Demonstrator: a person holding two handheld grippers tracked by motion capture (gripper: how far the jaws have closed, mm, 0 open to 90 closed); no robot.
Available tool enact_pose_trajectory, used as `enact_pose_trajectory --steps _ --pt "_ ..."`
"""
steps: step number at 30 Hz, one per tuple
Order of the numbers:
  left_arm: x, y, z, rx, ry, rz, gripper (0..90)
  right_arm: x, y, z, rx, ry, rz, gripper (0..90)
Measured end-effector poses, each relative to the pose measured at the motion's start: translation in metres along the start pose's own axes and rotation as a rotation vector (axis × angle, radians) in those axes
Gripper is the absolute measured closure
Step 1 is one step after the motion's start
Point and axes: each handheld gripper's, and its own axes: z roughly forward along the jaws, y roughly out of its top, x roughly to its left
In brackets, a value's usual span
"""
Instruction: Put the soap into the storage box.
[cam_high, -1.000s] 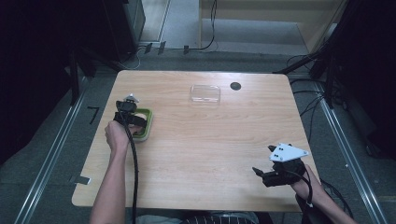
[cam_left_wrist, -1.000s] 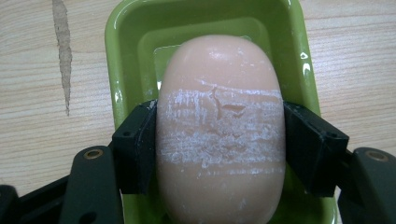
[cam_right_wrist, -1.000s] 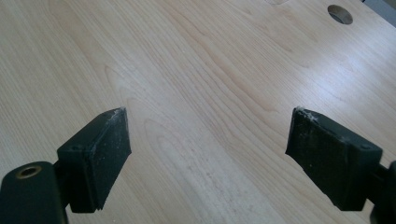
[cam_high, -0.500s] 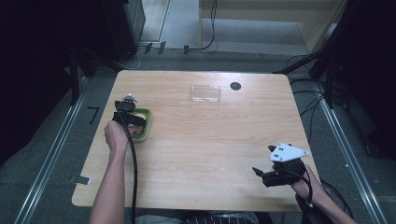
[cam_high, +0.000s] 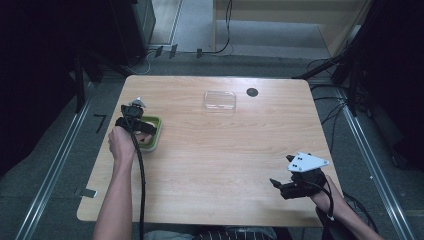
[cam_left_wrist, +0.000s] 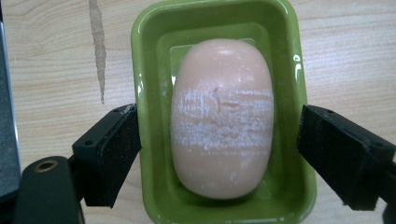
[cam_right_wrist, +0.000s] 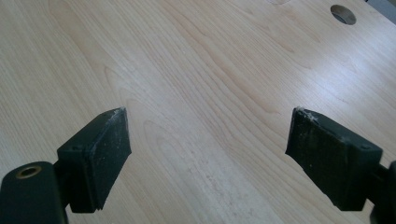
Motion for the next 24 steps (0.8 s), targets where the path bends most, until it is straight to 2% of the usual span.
enact_pose_trajectory --steps 8,14,15,18,24 --pt "-0.006 -0.003 -0.009 0.035 -0.027 0.024 11.1 0.000 -0.001 -0.001 0.000 -0.003 0.004 13.6" --pt "-0.004 -0.010 -0.015 0.066 -0.041 0.025 9.0 0.000 -0.002 -0.003 0.001 -0.007 0.005 13.7" --pt "-0.003 -0.012 -0.015 0.087 -0.046 0.025 8.6 0.001 -0.002 -0.003 0.000 -0.006 0.002 13.6" --pt "-0.005 -0.016 -0.014 0.109 -0.058 0.031 8.0 0.002 -0.001 -0.004 -0.002 -0.008 0.001 13.6" --pt "-0.009 -0.020 -0.021 0.130 -0.054 0.050 7.2 0.003 0.000 -0.003 -0.001 -0.008 -0.005 13.6"
